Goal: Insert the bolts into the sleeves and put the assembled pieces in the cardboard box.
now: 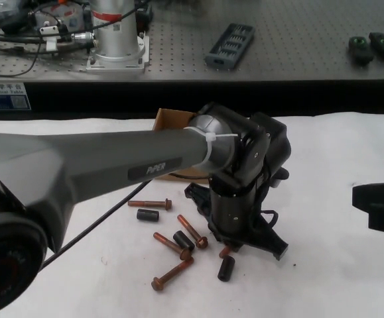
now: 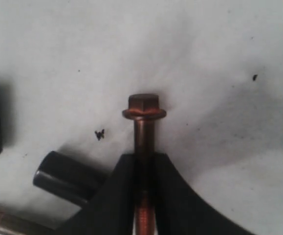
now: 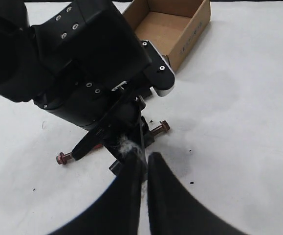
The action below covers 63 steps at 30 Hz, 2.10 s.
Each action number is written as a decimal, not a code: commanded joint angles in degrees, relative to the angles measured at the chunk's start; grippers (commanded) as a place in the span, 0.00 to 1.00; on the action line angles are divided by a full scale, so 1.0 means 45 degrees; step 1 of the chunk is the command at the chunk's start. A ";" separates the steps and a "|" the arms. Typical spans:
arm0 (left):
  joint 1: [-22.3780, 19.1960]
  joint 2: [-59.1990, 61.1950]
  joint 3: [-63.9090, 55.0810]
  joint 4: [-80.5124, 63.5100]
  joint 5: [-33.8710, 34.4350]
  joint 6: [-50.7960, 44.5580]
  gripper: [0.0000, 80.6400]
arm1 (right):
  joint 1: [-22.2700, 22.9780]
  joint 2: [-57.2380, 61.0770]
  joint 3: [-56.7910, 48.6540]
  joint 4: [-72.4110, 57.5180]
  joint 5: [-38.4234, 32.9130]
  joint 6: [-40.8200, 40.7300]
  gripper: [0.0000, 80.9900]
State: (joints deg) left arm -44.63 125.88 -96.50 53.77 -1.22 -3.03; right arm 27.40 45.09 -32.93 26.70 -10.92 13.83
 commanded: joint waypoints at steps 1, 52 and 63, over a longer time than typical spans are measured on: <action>0.0038 0.0200 0.0048 0.1475 0.0045 0.0098 0.01 | -0.0064 -0.0092 -0.0111 0.0026 0.0018 -0.0125 0.06; -0.0047 0.0200 0.0048 -0.0998 -0.0357 0.0094 0.11 | -0.0064 -0.0092 0.0042 -0.0007 0.0018 -0.0125 0.06; 0.0162 -0.0551 0.0048 -0.1701 0.0698 -0.1439 0.01 | -0.0064 -0.0092 0.0035 0.1144 0.0018 -0.0125 0.06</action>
State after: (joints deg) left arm -44.11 125.24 -96.02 47.62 1.58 -7.42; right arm 27.40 45.09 -32.70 29.14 -10.92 13.83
